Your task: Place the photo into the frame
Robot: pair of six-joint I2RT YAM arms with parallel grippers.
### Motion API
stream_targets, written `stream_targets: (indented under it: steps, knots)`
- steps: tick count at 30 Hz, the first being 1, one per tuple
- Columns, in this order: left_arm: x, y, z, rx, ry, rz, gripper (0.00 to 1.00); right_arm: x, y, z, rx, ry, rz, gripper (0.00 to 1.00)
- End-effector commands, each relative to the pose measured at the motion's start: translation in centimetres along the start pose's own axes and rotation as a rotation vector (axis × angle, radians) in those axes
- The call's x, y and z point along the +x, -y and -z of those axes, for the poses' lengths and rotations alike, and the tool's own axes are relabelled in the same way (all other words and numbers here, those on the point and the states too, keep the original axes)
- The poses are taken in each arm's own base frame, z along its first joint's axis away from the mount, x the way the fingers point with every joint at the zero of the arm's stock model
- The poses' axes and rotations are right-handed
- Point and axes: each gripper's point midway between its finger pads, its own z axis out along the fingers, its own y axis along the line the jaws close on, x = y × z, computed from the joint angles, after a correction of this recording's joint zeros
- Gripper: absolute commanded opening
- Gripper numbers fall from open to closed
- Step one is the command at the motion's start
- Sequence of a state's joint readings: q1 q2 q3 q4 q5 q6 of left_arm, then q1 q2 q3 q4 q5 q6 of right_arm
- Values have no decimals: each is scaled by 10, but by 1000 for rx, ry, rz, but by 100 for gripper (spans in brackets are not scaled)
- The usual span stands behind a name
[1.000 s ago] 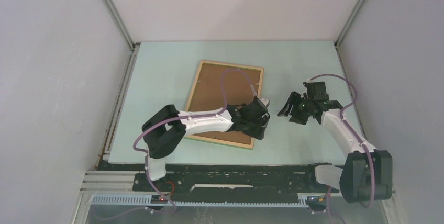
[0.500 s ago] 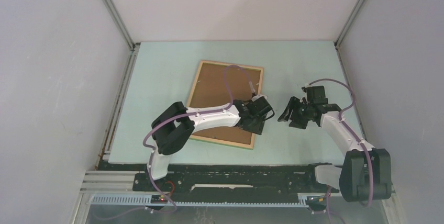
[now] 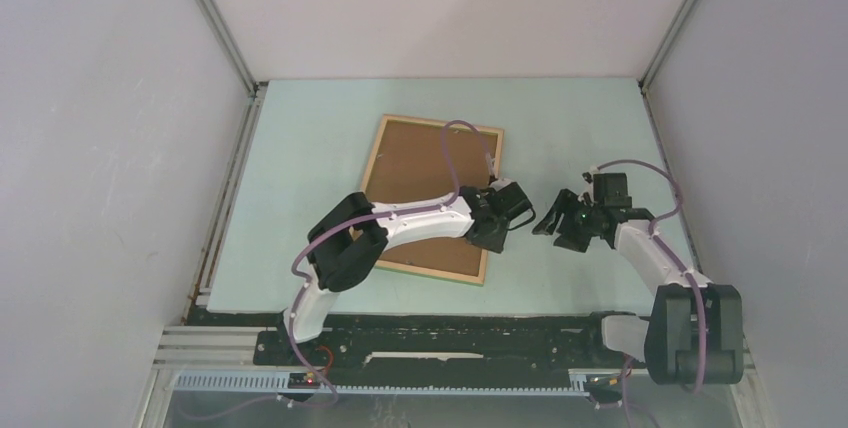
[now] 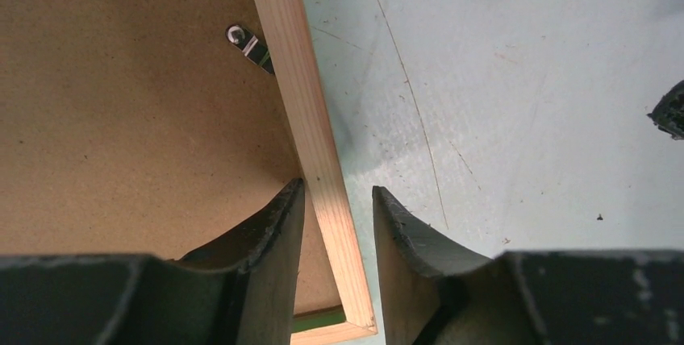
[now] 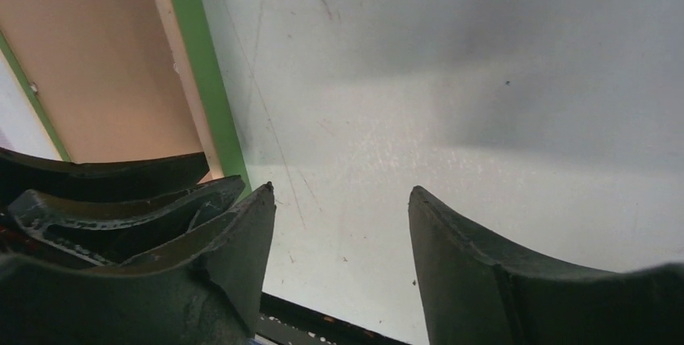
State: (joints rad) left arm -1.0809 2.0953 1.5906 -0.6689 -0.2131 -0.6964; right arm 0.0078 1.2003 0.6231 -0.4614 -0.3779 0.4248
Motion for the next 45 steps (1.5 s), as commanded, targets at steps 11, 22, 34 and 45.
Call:
stream_targets:
  steps: [11,22,34,45]
  knots:
    - [-37,-2,66,113,168,-95,0,-22,-52,-13,-506,-76,-187,82]
    - [-28,-14,97,195,236,-71,66,-10,-80,-68,-359,-225,-148,81]
    - [-17,-63,135,165,408,-99,92,-22,-53,-95,288,-108,109,53]
    - [5,-85,138,196,487,-119,100,-9,-73,-108,365,-114,247,17]
